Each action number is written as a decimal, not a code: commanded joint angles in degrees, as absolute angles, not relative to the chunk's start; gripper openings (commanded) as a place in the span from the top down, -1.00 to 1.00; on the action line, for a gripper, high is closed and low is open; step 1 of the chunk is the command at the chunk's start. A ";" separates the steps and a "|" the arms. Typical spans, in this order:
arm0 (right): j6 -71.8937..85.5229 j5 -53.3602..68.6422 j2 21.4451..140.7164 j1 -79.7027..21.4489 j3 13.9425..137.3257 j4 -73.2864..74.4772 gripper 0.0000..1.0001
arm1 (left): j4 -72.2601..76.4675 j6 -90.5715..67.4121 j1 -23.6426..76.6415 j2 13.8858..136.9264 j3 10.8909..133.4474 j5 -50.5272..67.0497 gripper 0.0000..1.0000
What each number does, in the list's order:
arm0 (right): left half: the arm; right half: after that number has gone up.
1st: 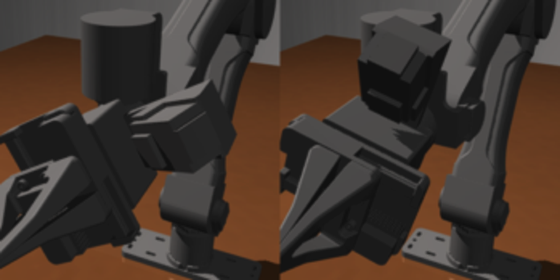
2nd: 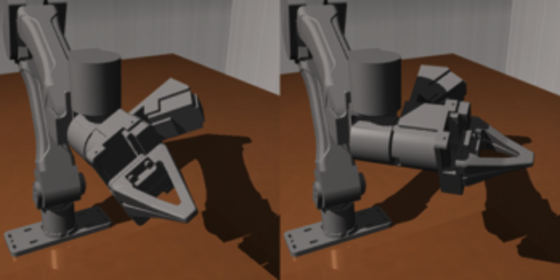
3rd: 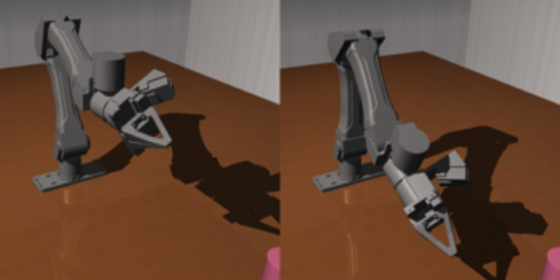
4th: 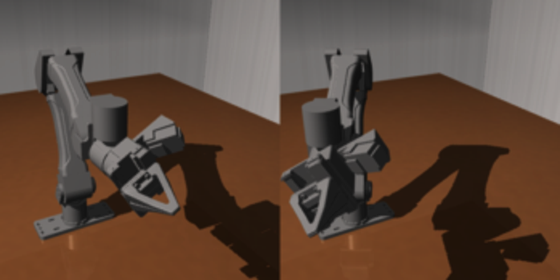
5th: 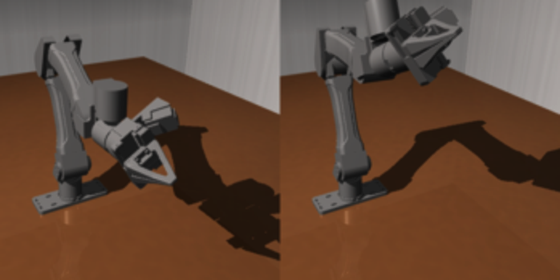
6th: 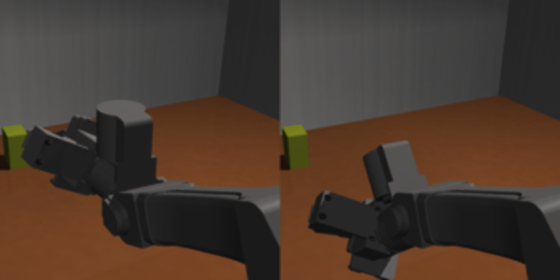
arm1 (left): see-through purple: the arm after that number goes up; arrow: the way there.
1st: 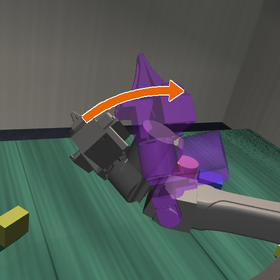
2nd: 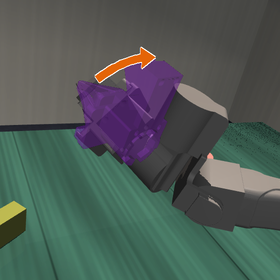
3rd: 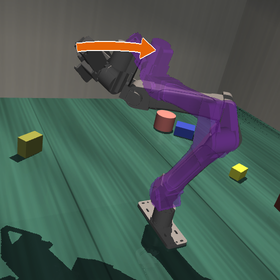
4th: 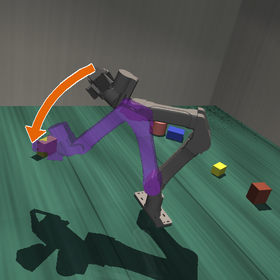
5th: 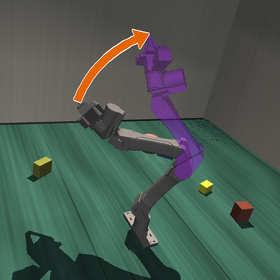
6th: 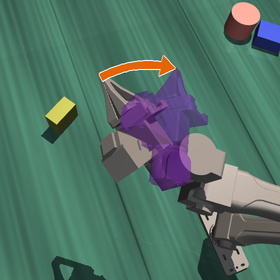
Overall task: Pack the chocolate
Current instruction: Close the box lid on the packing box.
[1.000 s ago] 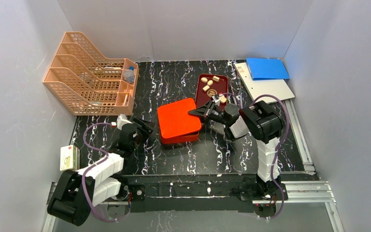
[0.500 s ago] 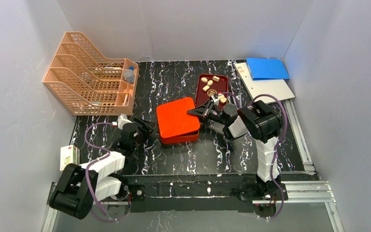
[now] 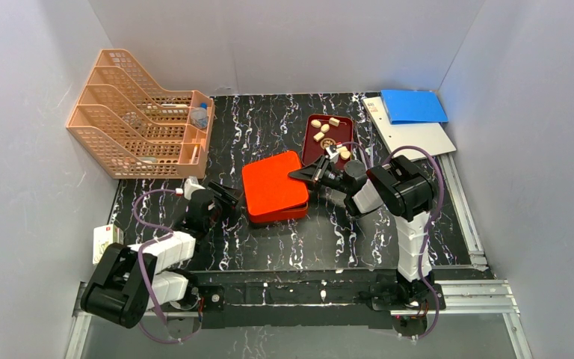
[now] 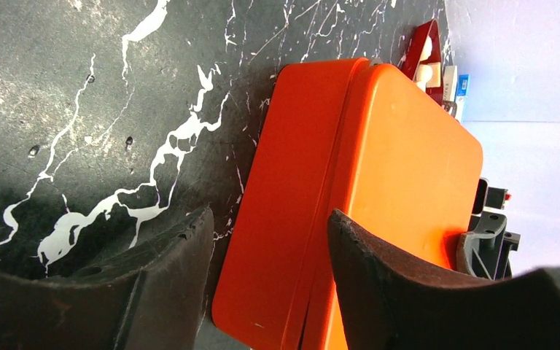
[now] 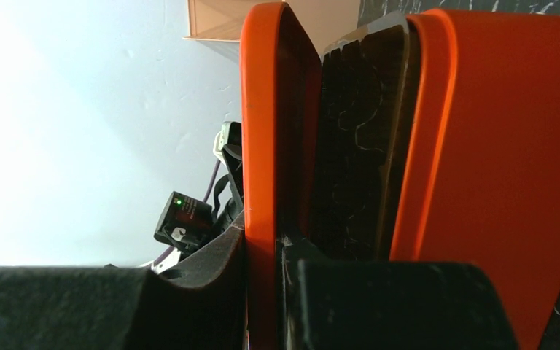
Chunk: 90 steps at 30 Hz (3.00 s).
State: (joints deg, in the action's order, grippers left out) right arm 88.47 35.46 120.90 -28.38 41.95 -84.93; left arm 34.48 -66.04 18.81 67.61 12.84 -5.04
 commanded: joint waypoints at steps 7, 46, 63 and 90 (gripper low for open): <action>82.65 34.90 116.76 -29.25 44.47 -81.36 0.88 | 35.02 -64.35 18.39 68.99 16.53 -3.92 -0.11; 80.94 30.30 114.82 -29.62 42.44 -80.99 0.97 | 29.27 -65.78 18.31 63.37 14.44 -11.40 -0.01; 81.10 29.72 116.37 -29.70 42.11 -81.83 0.83 | 19.28 -53.03 18.33 73.52 27.66 -9.75 0.28; 78.36 28.56 114.72 -29.87 40.92 -78.83 0.46 | 19.05 -50.26 18.31 79.95 32.44 -4.00 0.32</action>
State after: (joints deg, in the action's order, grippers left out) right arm 80.53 29.61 115.98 -29.76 41.34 -77.56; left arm 19.29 -51.03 18.46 79.46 30.89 -5.30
